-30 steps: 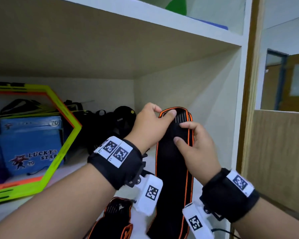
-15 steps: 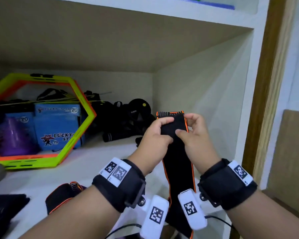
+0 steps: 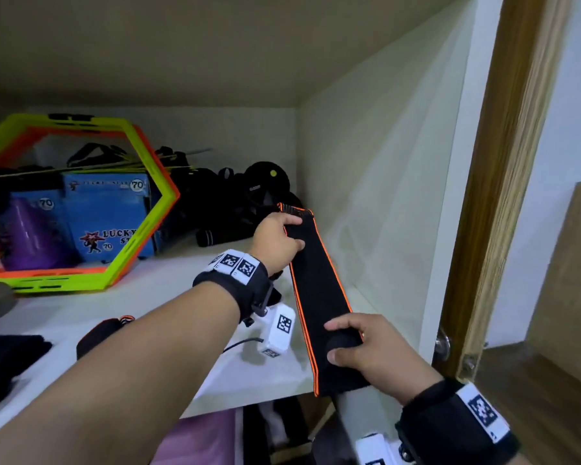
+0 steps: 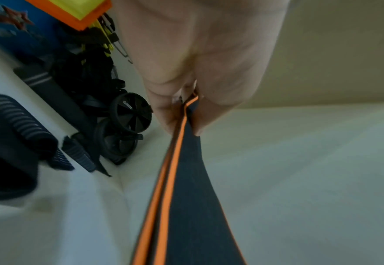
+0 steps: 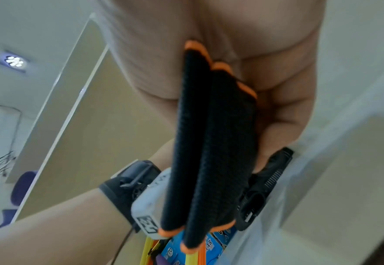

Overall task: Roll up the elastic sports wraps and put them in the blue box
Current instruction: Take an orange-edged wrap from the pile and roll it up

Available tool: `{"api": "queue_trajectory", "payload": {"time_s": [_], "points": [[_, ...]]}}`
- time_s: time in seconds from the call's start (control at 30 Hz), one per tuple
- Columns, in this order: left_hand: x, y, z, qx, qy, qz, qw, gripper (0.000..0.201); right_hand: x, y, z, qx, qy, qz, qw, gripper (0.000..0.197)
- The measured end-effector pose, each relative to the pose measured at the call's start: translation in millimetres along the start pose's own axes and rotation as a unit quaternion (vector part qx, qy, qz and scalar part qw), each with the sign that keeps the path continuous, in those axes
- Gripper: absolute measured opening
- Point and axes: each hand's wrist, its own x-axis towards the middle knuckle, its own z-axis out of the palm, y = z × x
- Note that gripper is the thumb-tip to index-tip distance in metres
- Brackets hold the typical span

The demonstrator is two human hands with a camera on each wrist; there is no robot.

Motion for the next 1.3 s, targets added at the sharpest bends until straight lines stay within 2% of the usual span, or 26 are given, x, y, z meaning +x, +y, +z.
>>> {"api": "queue_trajectory", "payload": {"time_s": [0.13,0.27,0.43,0.5,0.6,0.7,0.73,0.87,0.97,1.07,1.2,1.3], "points": [[10,-23,19,0.119,-0.028,0.031,0.992,0.035,-6,18,8,-0.016,0.068,0.040,0.997,0.030],[23,-39,37,0.161,-0.076,-0.022,0.984,0.031,-12,27,18,-0.019,0.126,0.020,0.992,0.025],[41,-61,51,0.195,-0.093,-0.066,0.974,0.030,-15,34,23,-0.022,0.171,-0.031,0.985,0.016],[45,-69,56,0.215,-0.096,-0.062,0.970,0.035,-13,37,23,-0.012,0.179,-0.035,0.983,0.013],[38,-71,57,0.246,-0.108,-0.053,0.962,0.041,-13,38,19,0.003,0.160,-0.026,0.987,0.017],[19,-57,51,0.240,-0.156,-0.014,0.958,0.021,-12,37,11,-0.011,0.117,-0.012,0.993,0.026],[11,-48,47,0.236,-0.182,-0.001,0.954,0.020,-12,37,8,-0.029,0.107,-0.012,0.994,0.029],[-33,-9,21,0.261,-0.319,0.024,0.911,0.034,-10,40,-4,-0.124,0.070,-0.026,0.989,0.036],[-64,-3,4,0.277,-0.362,0.009,0.890,0.040,-7,42,-7,-0.173,0.054,-0.032,0.983,0.038],[-92,-16,2,0.276,-0.353,-0.023,0.894,0.043,-4,42,-7,-0.188,0.058,-0.034,0.980,0.038],[-114,-38,7,0.162,-0.265,-0.118,0.943,0.049,-1,43,-7,-0.203,0.045,-0.039,0.977,0.037],[-127,-41,8,0.109,-0.223,-0.138,0.959,0.046,4,49,-10,-0.210,0.028,-0.053,0.976,0.037]]}}
